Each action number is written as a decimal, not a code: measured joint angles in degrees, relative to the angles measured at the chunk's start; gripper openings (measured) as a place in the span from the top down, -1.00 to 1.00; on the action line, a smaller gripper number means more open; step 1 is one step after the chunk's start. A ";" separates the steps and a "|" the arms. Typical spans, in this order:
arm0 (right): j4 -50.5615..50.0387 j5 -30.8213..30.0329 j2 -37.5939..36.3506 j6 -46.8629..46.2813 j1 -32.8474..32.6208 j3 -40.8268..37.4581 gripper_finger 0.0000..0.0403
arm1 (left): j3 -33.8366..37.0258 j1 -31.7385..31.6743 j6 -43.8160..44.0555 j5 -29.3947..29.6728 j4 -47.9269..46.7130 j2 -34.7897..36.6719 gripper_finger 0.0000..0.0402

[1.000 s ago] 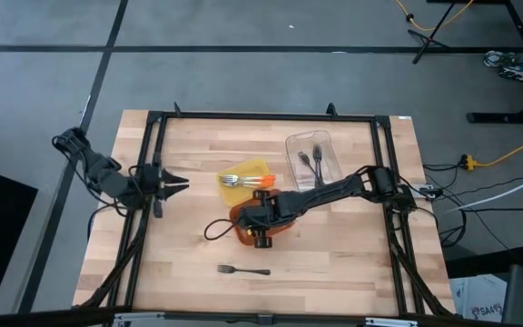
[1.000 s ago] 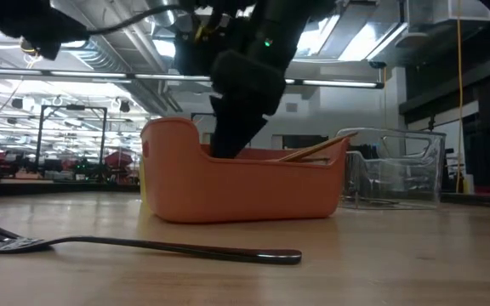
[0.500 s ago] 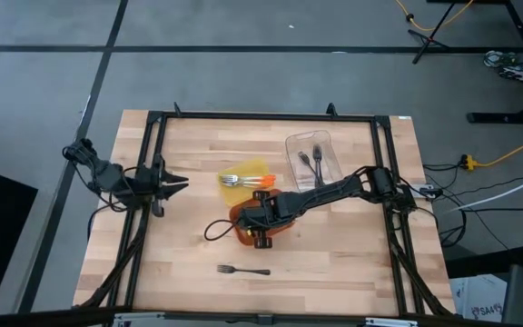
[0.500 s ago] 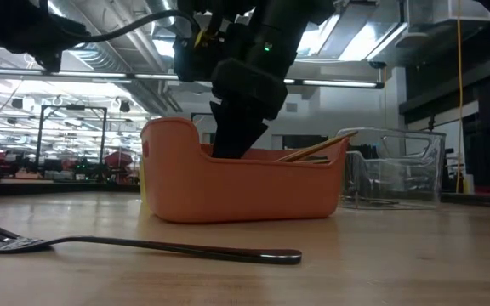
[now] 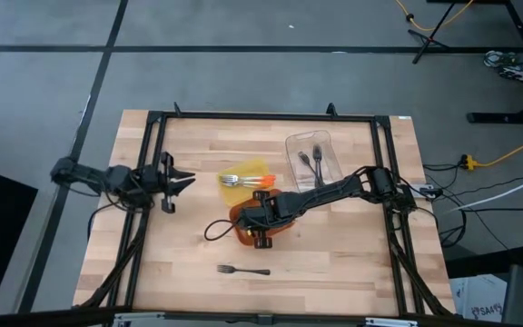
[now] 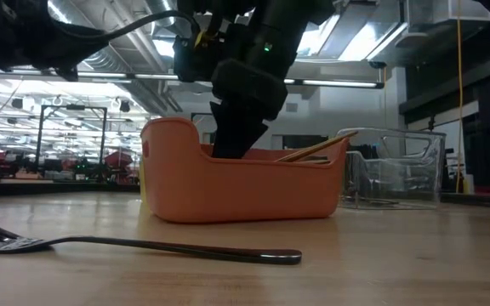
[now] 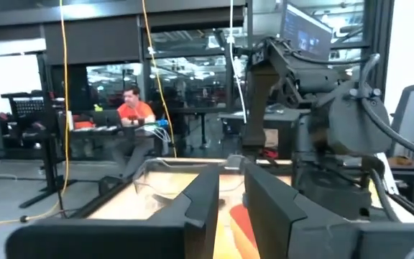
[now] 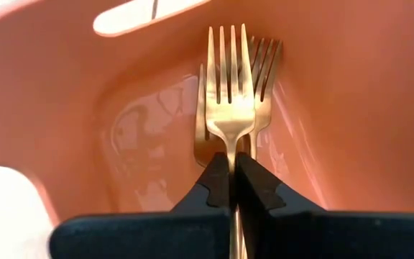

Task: Sort silverware by color (type)
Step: Put the gold fork into the orange bin

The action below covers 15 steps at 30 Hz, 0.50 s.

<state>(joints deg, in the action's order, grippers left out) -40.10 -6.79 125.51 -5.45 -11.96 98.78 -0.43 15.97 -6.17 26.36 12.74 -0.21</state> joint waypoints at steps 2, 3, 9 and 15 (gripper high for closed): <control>-0.02 0.00 -0.02 0.00 0.02 0.00 1.00 | 0.00 -3.39 -0.02 -2.78 0.36 0.00 0.68; -0.04 0.00 -0.02 0.00 0.02 0.00 1.00 | 0.00 -5.08 -0.01 -4.01 0.12 0.00 0.68; -0.02 0.00 -0.02 0.00 0.02 0.00 1.00 | 0.00 -14.11 2.76 -14.34 -2.61 0.00 0.68; -0.02 -0.01 -0.07 -0.01 0.02 0.00 1.00 | 0.00 -18.95 3.09 -19.03 -8.54 -0.02 0.68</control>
<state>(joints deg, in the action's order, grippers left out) -40.12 -6.80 125.45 -5.47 -11.94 98.78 -0.43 -2.98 -3.08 7.33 4.20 -0.23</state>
